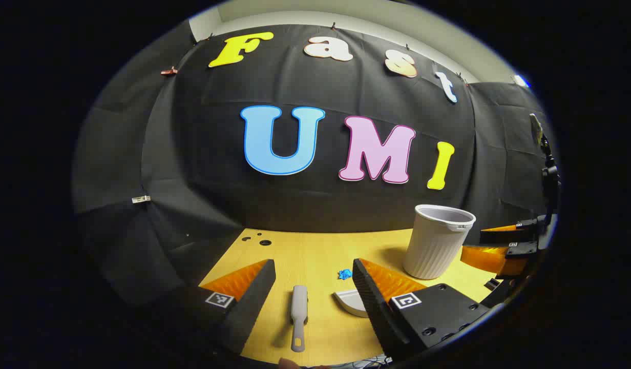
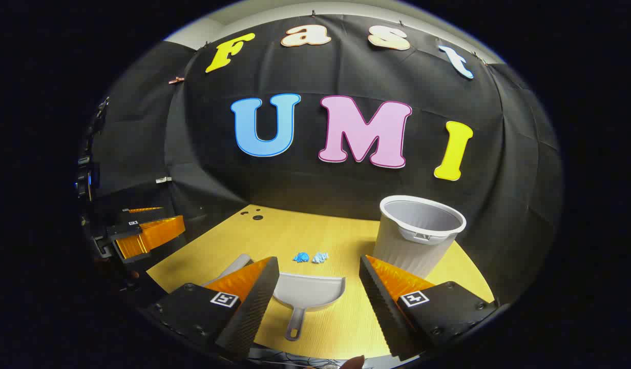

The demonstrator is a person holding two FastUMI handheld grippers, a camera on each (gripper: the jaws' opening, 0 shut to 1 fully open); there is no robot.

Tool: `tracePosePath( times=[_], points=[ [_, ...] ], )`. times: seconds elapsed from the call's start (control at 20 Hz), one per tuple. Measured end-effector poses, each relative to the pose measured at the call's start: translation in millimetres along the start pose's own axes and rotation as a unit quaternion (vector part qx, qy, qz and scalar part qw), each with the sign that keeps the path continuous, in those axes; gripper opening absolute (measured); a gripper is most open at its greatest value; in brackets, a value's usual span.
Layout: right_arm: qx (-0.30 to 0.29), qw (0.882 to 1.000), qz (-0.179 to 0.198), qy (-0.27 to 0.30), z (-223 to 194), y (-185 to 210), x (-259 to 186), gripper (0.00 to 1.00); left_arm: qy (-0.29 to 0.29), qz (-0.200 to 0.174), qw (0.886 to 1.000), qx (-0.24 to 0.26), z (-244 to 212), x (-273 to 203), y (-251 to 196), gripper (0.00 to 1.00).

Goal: Pick up the small broom and dustpan from the desktop, sweep the trash into the dustpan with the broom, and then empty the trash into the garbage bin.

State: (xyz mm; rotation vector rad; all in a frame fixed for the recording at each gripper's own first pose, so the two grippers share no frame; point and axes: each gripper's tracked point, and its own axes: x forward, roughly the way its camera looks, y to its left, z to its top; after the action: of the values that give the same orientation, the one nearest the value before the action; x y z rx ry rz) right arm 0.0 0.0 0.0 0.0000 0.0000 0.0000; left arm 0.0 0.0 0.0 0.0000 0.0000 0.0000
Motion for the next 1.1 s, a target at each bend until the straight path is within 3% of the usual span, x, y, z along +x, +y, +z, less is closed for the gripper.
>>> tracePosePath(
  times=[0.8, 0.95, 1.1],
  points=[
    [0.009, 0.998, -0.002, 0.061, -26.3, 8.1, 20.1, 0.98, 0.017, -0.004, 1.0, 0.001, -11.3, 19.6, 11.9, 0.96],
    [0.012, 0.993, 0.001, 0.114, -49.7, 9.3, 24.7, 0.98, 0.019, -0.004, 1.0, 0.001, -14.8, 25.2, 11.2, 0.96],
    [0.028, 0.981, 0.004, 0.193, -81.3, 9.8, 27.4, 0.98, 0.022, -0.004, 1.0, 0.0, -16.8, 27.4, 14.8, 0.96]
  ],
)
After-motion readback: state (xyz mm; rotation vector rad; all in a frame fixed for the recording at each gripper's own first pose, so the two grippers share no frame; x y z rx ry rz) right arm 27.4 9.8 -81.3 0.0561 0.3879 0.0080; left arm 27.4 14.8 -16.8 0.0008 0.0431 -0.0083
